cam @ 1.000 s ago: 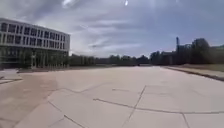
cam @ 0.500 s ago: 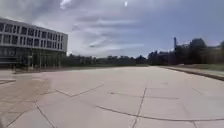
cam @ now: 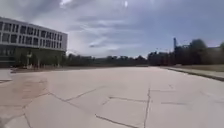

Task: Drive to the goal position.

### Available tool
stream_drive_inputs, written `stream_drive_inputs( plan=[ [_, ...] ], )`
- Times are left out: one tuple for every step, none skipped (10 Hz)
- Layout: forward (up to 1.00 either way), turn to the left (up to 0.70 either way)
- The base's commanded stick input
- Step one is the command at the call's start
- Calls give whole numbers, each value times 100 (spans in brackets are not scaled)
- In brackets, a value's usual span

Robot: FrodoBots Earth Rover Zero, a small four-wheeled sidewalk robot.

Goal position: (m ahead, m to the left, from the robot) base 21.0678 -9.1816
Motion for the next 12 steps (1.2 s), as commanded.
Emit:
stream_drive_inputs(
  plan=[
    [50, -26],
    [50, -3],
    [50, -43],
    [50, -21],
    [50, 0],
    [50, 0],
    [50, 0],
    [50, 0],
    [50, 0],
    [50, 0],
    [50, 0],
    [50, -6]
  ],
)
